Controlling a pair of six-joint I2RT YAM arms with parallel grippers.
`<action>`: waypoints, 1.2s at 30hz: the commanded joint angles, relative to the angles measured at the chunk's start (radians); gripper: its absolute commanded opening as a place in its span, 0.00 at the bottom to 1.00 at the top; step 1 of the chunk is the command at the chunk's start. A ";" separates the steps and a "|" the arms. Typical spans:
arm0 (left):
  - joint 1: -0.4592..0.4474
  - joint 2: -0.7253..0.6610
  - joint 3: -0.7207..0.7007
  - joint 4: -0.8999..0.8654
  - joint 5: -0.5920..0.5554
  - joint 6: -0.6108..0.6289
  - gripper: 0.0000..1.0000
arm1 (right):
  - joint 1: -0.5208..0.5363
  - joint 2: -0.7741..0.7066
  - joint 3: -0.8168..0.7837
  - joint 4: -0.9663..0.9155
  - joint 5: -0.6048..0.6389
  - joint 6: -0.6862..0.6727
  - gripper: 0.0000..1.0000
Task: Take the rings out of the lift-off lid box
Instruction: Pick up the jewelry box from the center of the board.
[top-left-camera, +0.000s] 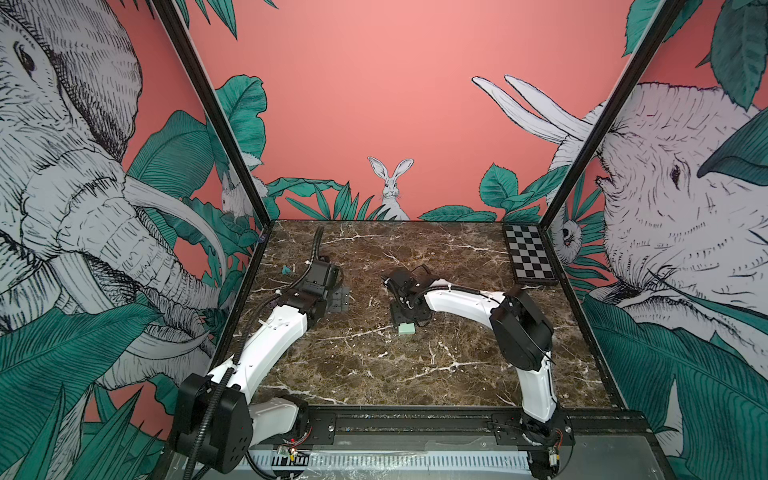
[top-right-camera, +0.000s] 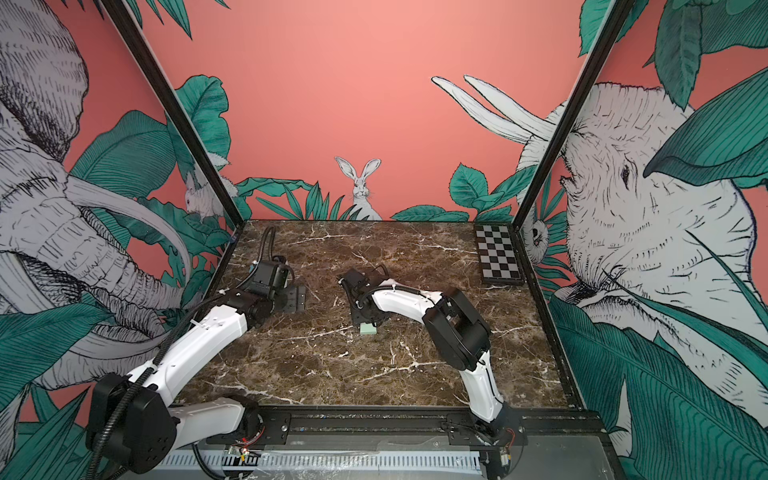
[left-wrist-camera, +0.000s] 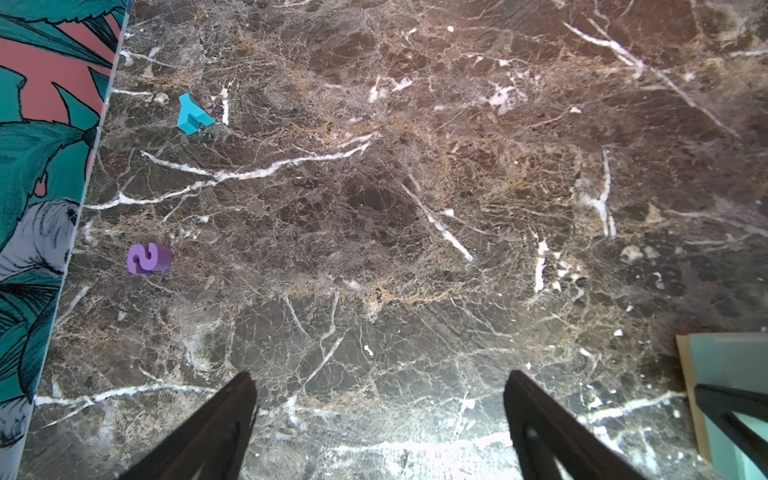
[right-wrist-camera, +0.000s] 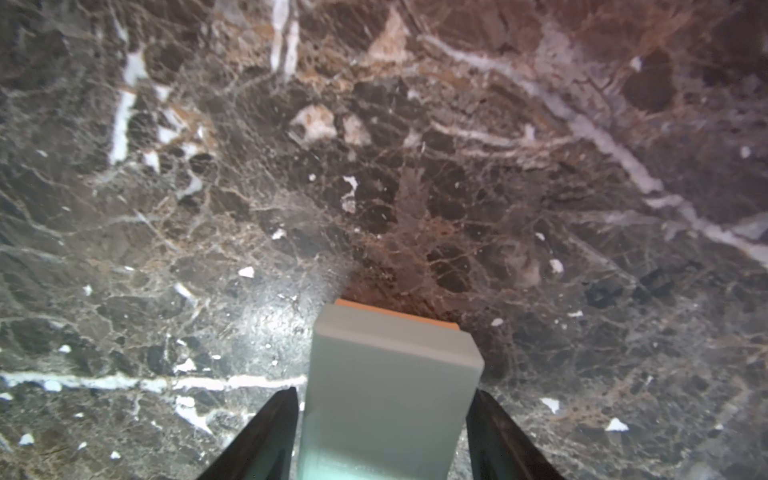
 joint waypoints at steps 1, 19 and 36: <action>-0.003 -0.026 -0.011 0.004 -0.018 0.002 0.95 | -0.003 -0.001 -0.005 -0.018 0.022 0.022 0.64; 0.009 0.000 0.054 -0.049 0.139 0.004 0.95 | -0.011 -0.095 0.031 -0.073 -0.001 -0.032 0.43; 0.118 -0.013 -0.104 0.932 1.282 -0.662 0.87 | -0.330 -0.562 -0.064 0.091 -0.599 -0.102 0.42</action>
